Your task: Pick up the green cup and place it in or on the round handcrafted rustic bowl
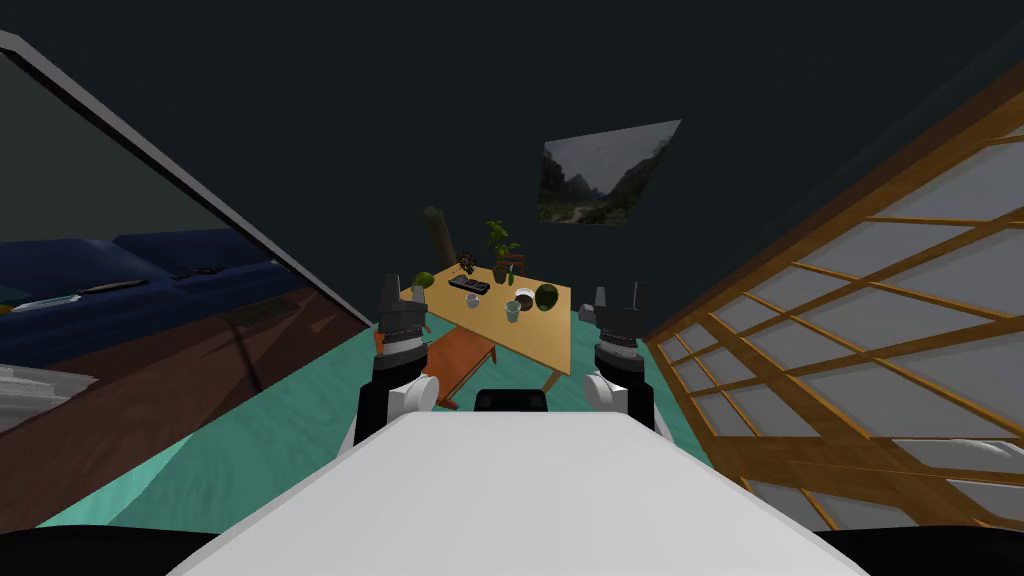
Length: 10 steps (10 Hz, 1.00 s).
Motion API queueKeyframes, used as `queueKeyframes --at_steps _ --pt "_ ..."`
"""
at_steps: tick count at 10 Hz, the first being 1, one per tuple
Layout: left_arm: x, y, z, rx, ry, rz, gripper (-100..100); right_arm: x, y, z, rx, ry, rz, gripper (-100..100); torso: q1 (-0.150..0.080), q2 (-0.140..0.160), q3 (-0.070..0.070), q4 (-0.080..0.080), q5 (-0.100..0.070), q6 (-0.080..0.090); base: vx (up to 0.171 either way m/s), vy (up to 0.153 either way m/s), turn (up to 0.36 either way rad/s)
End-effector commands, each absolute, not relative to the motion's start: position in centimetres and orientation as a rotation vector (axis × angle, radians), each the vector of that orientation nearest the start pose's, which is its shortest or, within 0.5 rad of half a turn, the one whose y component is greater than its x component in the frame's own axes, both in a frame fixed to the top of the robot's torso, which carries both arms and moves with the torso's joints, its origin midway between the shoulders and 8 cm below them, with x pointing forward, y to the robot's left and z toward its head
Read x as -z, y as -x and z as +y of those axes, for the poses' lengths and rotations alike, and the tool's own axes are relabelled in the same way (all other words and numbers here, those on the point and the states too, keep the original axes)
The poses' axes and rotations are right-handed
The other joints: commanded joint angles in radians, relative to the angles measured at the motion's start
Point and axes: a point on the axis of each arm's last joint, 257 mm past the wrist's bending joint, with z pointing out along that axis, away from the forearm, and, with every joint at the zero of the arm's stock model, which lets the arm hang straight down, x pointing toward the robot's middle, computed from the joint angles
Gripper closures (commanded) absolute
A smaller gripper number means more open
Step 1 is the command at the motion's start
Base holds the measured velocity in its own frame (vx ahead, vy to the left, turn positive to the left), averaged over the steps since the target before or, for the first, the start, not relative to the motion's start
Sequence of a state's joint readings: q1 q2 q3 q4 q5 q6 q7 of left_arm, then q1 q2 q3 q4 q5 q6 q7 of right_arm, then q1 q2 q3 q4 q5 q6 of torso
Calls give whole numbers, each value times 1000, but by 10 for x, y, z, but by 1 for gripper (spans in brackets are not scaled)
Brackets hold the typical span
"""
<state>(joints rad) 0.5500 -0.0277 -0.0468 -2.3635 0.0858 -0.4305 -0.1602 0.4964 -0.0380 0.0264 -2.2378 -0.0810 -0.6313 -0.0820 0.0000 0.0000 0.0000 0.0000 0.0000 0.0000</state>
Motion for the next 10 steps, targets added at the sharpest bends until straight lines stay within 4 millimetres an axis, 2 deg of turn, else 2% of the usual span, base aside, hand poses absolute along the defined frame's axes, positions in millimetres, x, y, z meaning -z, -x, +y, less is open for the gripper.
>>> queueKeyframes --at_steps 1,5,9,10 --pt "-32 -336 281 1231 701 605 0 -28 -334 -267 -1476 -606 554 -100 0 0 0 0 0 0 -53 45 98" --pt "-32 -336 281 1232 701 604 0 -8 -351 -236 -1463 -504 715 -100 7 8 5 2 2 0 -116 109 108" --pt "-32 -336 281 1232 701 604 0 33 -373 -197 -1412 -347 944 -100 8 7 4 2 2 0 -100 136 167" --pt "-32 -336 281 1232 701 604 0 40 -375 -197 -1401 -347 963 -100 8 7 4 2 2 0 -48 94 54"
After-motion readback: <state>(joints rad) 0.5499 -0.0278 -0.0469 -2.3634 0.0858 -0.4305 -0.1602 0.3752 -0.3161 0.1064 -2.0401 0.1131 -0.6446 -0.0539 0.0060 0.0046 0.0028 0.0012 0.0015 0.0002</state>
